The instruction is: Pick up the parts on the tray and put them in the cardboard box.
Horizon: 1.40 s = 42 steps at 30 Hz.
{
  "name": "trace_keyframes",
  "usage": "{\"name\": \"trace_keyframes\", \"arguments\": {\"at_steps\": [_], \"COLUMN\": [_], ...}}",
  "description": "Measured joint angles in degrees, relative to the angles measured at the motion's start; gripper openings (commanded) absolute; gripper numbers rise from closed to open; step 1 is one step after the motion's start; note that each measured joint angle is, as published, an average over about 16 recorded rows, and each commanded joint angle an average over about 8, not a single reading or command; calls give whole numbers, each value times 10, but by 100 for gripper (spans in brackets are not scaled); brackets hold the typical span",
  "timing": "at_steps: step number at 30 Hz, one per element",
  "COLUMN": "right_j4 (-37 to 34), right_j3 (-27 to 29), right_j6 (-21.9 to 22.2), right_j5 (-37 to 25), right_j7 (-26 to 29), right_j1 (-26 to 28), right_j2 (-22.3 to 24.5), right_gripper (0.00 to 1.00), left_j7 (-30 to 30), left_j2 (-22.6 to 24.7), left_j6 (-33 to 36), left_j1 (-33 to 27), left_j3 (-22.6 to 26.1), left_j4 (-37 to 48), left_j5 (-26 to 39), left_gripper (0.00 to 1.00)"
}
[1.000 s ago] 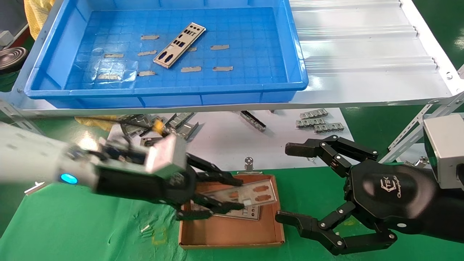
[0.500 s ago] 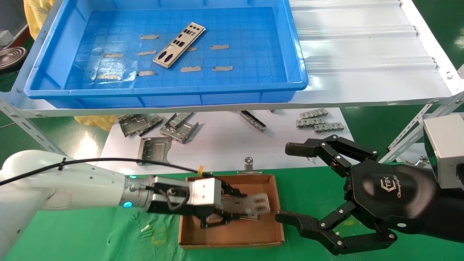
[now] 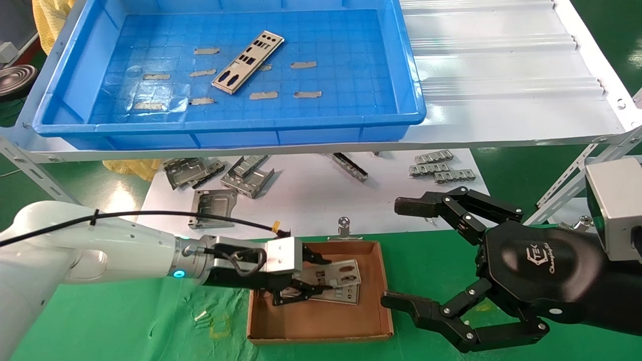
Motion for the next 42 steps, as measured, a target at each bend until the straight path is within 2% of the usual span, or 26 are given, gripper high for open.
{"name": "trace_keyframes", "arguments": {"at_steps": [12, 27, 35, 42], "right_j4": [0, 0, 0, 0], "right_j3": [0, 0, 0, 0], "right_j6": [0, 0, 0, 0], "right_j5": [0, 0, 0, 0], "right_j7": [0, 0, 0, 0], "right_j1": [0, 0, 0, 0], "right_j2": [0, 0, 0, 0], "right_gripper": [100, 100, 100, 100], "left_j7": [26, -36, -44, -64], "left_j2": [5, -14, -19, -40], "left_j6": [39, 172, 177, 169], "left_j1": [-14, -16, -12, 4], "left_j3": [-10, -35, -40, -56], "left_j4": [47, 84, 78, 36], "left_j5": [-16, -66, -71, -80], "left_gripper": [100, 100, 100, 100]}}
